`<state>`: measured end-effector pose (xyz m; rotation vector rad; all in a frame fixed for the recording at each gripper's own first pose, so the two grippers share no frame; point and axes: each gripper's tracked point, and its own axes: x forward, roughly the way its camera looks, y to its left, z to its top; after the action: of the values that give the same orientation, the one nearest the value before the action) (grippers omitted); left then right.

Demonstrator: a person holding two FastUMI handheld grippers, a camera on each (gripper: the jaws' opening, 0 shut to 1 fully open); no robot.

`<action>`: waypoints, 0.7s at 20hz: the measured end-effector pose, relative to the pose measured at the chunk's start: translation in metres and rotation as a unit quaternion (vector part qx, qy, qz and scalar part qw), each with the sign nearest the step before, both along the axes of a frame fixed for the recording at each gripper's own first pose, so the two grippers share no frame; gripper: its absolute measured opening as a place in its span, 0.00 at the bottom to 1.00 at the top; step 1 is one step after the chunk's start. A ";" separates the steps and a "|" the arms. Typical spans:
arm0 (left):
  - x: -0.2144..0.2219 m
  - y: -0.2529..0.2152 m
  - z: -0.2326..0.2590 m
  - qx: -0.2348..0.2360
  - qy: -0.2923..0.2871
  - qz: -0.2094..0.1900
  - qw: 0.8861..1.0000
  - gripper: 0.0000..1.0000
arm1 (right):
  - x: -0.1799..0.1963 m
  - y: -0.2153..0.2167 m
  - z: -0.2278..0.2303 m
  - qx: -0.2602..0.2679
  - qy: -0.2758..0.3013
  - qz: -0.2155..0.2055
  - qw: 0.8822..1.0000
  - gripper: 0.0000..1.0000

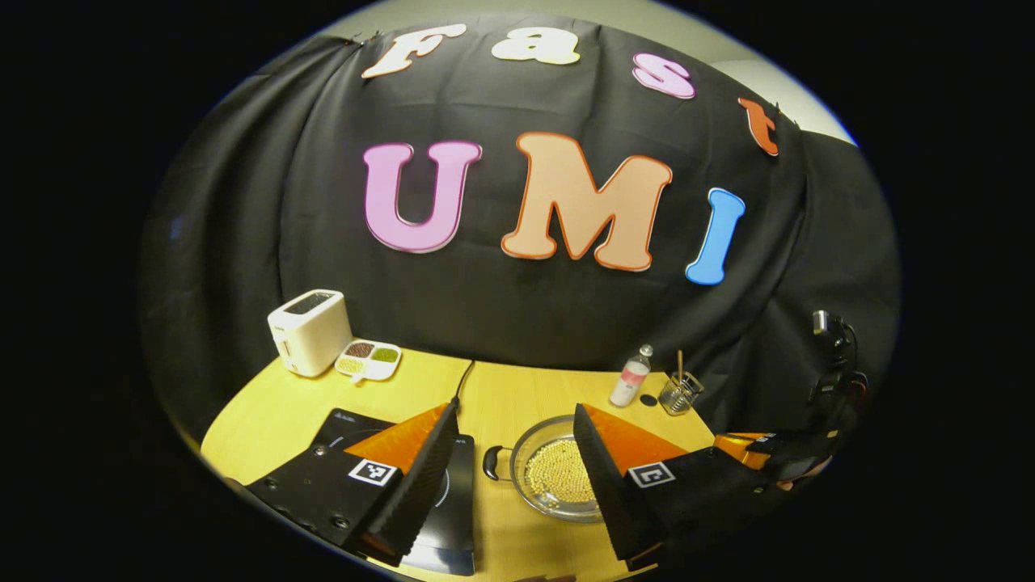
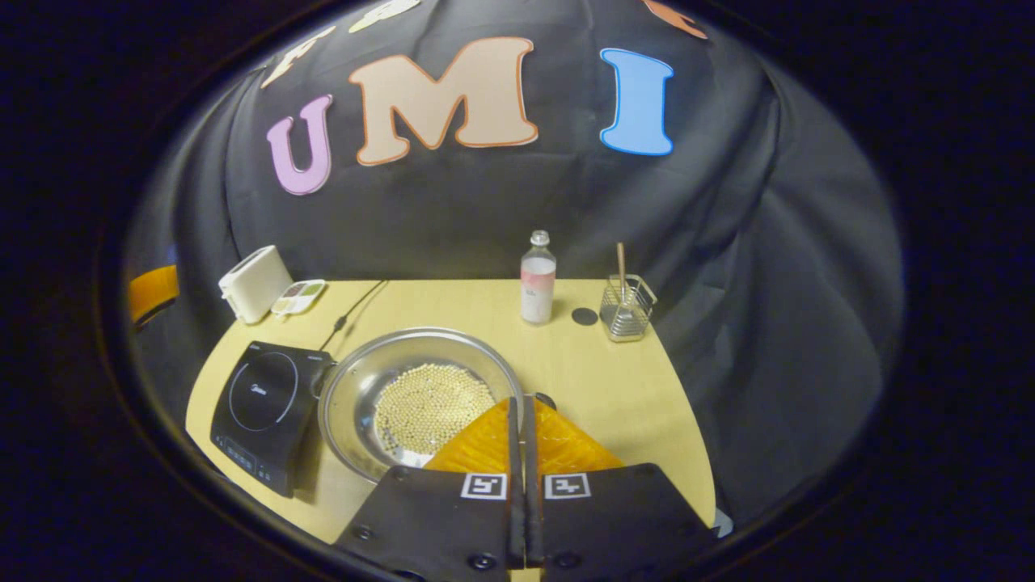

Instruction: First push the handle of the pot to place it horizontally, then grasp the pot with both hands and set it on the induction cooktop.

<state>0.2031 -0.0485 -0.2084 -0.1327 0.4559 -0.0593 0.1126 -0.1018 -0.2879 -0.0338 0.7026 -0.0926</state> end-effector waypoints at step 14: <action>0.042 -0.009 -0.103 0.028 0.114 -0.019 0.993 0.88 | 0.026 -0.015 -0.073 0.016 0.090 -0.023 0.996 0.87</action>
<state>0.2455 -0.0572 -0.3115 -0.0768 0.6884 -0.0683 0.1389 -0.1164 -0.3609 0.0041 0.8859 -0.1237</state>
